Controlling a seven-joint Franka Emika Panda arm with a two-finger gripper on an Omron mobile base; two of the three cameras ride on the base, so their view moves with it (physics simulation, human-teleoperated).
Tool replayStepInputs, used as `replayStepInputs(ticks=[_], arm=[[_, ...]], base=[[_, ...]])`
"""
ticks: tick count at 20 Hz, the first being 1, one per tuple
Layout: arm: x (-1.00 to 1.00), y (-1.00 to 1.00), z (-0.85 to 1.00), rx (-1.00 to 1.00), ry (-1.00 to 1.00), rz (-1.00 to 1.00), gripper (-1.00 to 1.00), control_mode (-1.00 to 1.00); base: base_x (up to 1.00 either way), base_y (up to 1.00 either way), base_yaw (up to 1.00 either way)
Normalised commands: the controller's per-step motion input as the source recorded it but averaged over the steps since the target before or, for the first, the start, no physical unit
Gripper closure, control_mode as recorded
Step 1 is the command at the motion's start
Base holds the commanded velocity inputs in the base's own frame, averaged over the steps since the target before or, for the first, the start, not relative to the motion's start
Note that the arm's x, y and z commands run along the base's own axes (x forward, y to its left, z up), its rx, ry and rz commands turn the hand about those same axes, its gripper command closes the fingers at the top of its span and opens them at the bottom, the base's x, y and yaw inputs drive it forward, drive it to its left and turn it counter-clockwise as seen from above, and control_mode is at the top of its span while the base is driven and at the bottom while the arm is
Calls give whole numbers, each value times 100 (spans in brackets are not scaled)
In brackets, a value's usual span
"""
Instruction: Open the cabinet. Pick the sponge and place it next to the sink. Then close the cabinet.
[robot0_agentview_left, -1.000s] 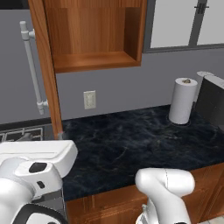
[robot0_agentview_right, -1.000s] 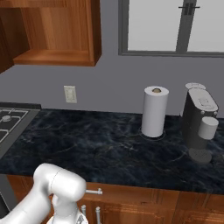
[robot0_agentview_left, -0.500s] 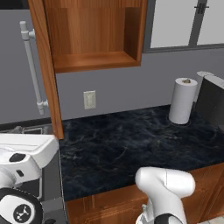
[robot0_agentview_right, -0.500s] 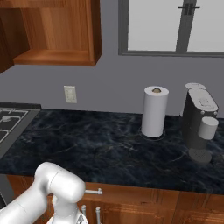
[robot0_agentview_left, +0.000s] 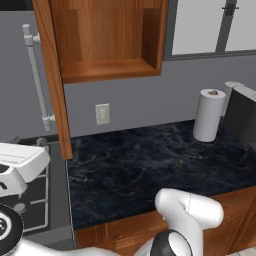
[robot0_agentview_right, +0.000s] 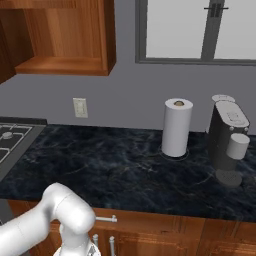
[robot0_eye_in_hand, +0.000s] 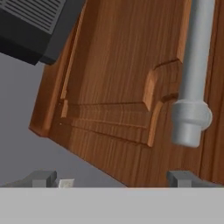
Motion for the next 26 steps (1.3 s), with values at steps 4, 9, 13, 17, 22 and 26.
replayStepInputs(ticks=[4, 9, 13, 17, 22, 26], arm=[[13, 0, 0, 0, 0, -16, -100, -100], [1, 0, 0, 0, 0, -15, -100, -100], [0, -15, 0, 0, 0, -10, -100, -100], [-2, -52, 6, 1, -5, -6, -100, -100], [-5, -82, 19, 2, -9, 2, -100, -100], [0, -75, 14, 2, -5, 15, -100, -100]], base=[[0, 0, 0], [0, 0, 0], [0, 0, 0], [0, 0, 0], [0, 0, 0], [0, 0, 0]])
